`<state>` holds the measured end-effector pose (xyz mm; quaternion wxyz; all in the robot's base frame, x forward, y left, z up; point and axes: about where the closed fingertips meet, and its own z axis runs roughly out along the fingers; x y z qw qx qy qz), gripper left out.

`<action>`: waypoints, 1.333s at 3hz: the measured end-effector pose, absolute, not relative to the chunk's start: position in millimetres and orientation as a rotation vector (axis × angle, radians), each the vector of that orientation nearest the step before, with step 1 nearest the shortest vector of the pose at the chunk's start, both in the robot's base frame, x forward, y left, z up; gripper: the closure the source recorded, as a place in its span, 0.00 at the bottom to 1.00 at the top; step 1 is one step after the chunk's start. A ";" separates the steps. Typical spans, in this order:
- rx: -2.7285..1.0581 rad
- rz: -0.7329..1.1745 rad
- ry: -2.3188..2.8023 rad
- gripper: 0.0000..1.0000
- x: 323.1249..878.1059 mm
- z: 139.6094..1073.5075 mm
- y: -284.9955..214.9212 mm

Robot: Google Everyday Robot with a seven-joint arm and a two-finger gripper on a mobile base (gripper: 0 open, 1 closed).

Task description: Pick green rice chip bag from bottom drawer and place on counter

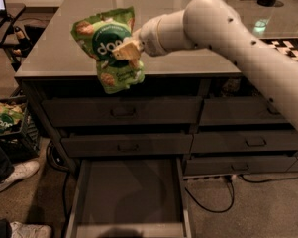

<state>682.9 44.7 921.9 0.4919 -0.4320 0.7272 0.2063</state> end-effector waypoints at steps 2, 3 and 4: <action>-1.109 0.437 1.754 1.00 732.1 963.2 52.1; -1.137 0.428 1.767 1.00 762.7 970.1 63.5; -1.168 0.439 1.791 1.00 790.0 963.9 79.8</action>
Offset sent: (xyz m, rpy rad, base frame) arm 0.0820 0.0097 0.0722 -0.1008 -0.0583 0.0172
